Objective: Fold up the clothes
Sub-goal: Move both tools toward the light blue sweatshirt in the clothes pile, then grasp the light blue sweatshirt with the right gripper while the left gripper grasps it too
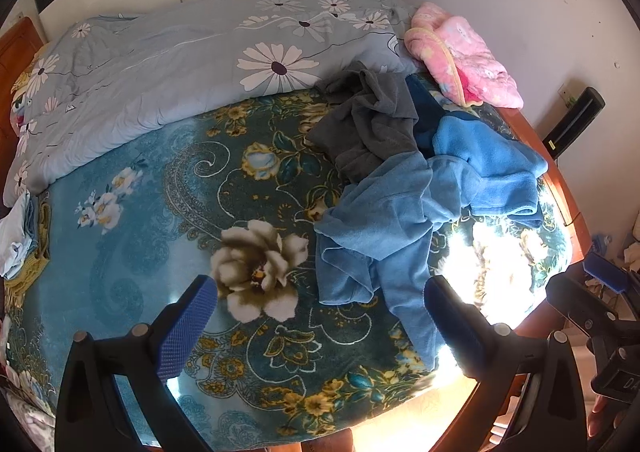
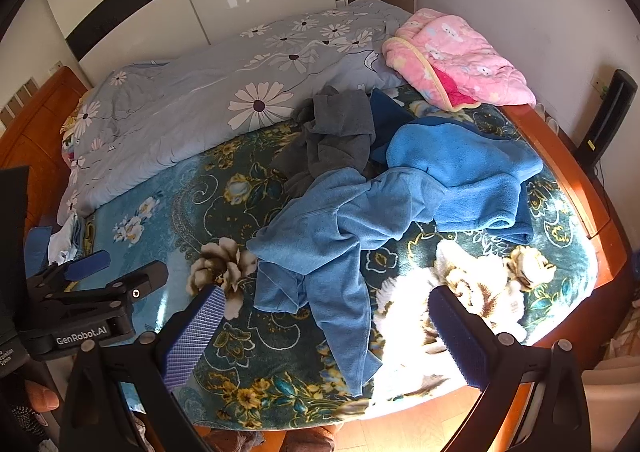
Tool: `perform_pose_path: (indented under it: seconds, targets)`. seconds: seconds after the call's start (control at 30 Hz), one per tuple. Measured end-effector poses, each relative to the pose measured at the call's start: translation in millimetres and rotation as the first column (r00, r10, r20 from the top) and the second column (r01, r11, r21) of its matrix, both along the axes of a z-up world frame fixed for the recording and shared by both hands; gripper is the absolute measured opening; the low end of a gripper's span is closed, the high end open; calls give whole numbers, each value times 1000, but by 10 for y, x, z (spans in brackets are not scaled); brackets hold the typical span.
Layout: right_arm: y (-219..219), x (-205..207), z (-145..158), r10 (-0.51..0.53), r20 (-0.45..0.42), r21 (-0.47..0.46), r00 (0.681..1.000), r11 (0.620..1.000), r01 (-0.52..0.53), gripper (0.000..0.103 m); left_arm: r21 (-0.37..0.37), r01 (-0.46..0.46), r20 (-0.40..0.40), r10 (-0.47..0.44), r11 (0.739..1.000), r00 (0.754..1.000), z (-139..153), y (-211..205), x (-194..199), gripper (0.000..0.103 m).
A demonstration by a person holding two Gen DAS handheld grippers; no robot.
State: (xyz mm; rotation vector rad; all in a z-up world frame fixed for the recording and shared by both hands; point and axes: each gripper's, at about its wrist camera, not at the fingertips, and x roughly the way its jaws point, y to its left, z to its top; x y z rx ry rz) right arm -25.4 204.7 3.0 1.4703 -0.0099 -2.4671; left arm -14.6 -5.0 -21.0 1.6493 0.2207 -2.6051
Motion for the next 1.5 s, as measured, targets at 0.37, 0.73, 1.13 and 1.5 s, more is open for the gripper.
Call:
perform_pose_path:
  seconds: [0.37,0.73,1.13,1.5]
  targets:
    - [-192,-364,-319,10,7,31,1000,999,-10,103,3,37,16,-37,999,999,-242,-207,-235,103]
    - [-409,-856,-803,-25,74,22,997,999,23,89,65,148,-7,-148,987,989,-513,-374,-509,103]
    - [-592,-1442,-1525,-41,194,20,980,999,38,61,94,205,43,-210,974,977,-790,-540,-819,103]
    - [-558,-1556,-1681,-44,243,-30,969,998,53,10,163,127,134,-149,978,980,-1299,-506,-1092,103]
